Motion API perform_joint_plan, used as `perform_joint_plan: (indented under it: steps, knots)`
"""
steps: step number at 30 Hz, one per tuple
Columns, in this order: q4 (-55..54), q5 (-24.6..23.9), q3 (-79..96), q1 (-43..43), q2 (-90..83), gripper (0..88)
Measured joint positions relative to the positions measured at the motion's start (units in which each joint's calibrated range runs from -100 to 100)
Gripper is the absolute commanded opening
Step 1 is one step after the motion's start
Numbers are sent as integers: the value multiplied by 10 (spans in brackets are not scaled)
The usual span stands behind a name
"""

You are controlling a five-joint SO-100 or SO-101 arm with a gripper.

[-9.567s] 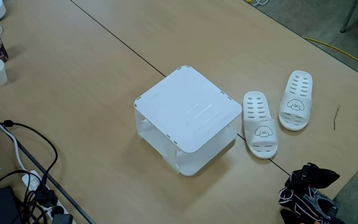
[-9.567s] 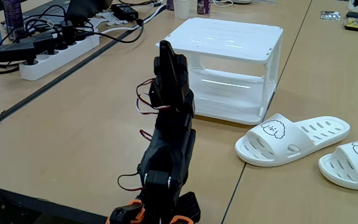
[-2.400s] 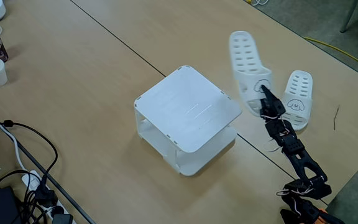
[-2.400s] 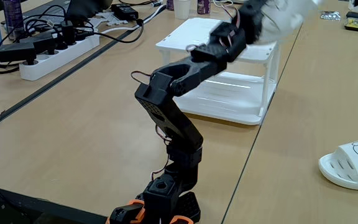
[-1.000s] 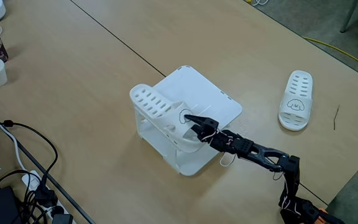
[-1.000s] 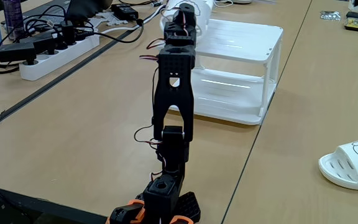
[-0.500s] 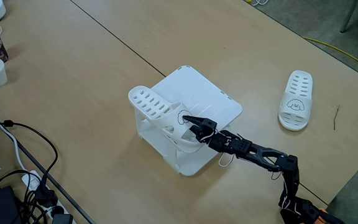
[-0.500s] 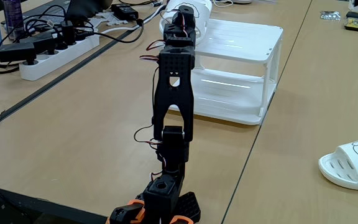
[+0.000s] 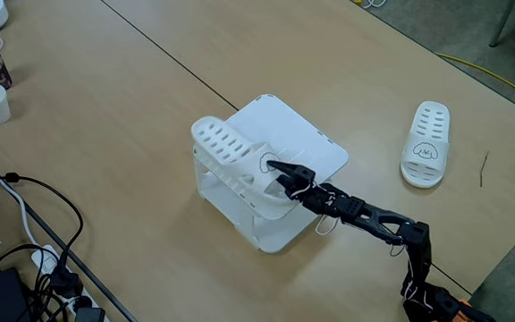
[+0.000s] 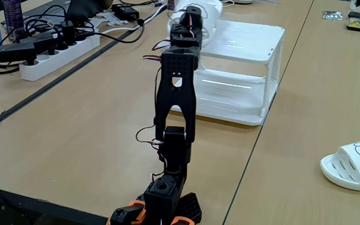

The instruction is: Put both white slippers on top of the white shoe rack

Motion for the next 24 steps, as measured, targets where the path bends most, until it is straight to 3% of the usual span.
perform_joint_plan:
  steps: [17, 24]
  knots:
    - [0, 0, 65, 16, -47, 8]
    - [0, 0, 65, 12, -47, 107]
